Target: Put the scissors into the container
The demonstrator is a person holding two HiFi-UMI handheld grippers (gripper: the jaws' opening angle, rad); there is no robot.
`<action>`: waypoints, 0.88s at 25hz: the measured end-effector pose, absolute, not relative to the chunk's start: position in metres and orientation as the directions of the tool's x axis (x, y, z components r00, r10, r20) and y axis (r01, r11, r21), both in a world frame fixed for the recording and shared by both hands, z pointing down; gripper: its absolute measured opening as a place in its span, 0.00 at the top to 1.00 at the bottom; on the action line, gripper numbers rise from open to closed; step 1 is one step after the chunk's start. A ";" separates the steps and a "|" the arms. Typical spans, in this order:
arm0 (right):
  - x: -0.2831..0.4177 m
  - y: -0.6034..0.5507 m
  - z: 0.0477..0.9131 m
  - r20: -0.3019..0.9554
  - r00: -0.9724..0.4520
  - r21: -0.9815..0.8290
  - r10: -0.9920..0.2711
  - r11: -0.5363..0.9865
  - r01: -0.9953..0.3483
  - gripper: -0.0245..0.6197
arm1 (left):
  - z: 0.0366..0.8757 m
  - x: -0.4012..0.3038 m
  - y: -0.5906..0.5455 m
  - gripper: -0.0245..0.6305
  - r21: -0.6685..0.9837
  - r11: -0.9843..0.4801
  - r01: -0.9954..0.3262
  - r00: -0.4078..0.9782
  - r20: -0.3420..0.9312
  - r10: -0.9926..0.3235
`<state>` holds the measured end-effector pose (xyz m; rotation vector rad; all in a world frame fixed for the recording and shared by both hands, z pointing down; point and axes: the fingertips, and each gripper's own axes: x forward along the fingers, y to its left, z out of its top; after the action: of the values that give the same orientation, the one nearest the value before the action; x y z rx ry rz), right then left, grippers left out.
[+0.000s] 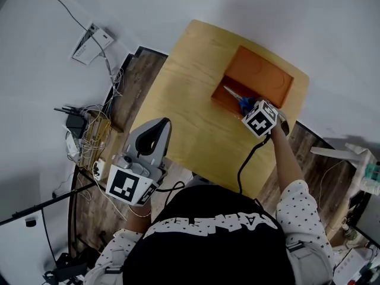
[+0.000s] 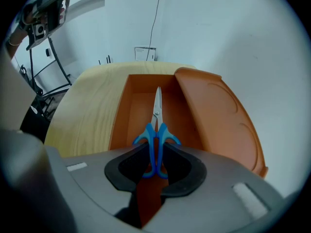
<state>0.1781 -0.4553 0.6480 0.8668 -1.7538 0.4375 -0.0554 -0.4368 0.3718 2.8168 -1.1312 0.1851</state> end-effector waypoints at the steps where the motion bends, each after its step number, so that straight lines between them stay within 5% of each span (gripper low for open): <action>1: 0.178 -0.456 0.650 0.931 -0.150 0.122 -0.332 0.671 -0.731 0.80 | 0.372 -0.057 -0.437 0.96 0.051 -0.716 -0.696 0.714 0.149 -0.684; 22: 0.180 -0.460 0.651 0.921 -0.156 0.125 -0.356 0.652 -0.747 0.78 | 0.369 -0.068 -0.433 0.96 0.057 -0.697 -0.715 0.697 0.141 -0.703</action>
<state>0.1803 -0.4600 0.6511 0.8921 -1.7601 0.4398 -0.0680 -0.4329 0.3686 2.7936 -1.1716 0.1643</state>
